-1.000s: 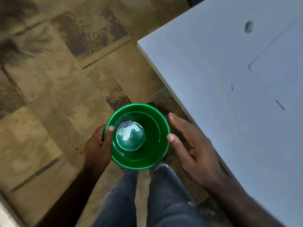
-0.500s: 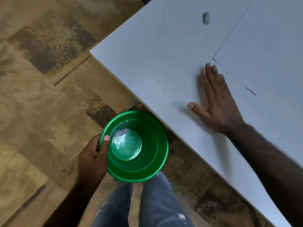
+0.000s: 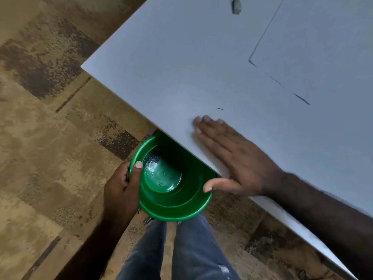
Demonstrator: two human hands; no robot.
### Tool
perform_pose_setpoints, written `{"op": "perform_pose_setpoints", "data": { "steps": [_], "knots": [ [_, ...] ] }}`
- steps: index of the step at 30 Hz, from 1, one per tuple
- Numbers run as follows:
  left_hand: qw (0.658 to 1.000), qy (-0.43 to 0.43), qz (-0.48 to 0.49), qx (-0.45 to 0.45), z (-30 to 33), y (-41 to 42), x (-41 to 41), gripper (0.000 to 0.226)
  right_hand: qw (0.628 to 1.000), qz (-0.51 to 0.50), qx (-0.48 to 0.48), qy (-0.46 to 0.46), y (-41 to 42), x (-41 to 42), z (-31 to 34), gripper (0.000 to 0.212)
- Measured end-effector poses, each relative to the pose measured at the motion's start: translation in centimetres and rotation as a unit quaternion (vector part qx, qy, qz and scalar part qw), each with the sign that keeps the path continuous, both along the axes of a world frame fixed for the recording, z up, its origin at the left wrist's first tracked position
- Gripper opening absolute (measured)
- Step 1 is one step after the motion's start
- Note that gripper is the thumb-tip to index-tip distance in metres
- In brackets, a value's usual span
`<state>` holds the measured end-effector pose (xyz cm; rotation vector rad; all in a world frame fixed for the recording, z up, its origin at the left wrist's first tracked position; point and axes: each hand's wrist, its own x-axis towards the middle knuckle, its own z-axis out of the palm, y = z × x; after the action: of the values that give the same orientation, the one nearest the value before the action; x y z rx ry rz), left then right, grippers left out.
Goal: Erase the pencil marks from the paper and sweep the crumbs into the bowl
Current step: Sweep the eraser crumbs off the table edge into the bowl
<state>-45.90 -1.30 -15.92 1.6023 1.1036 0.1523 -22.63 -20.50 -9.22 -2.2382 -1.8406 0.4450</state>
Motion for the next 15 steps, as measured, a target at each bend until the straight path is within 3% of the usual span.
{"op": "perform_pose_setpoints", "data": {
  "steps": [4,8,12,15],
  "knots": [
    [1.0,0.002,-0.005,0.002,-0.2,0.2,0.3,0.024,0.993,-0.095,0.069,0.034,-0.1,2.0,0.4,0.091],
    [1.0,0.001,-0.005,0.003,-0.5,0.3,0.3,0.024,0.984,-0.171,0.013,-0.043,0.3,6.1,-0.5,0.095],
    [1.0,0.001,-0.002,0.008,-0.8,0.2,0.4,0.023,0.988,-0.112,-0.047,-0.094,0.9,5.1,-1.2,0.105],
    [1.0,0.0,-0.002,0.01,-0.9,0.1,0.4,0.025,0.993,-0.06,-0.062,-0.079,1.0,1.6,-0.7,0.114]
  ]
}}
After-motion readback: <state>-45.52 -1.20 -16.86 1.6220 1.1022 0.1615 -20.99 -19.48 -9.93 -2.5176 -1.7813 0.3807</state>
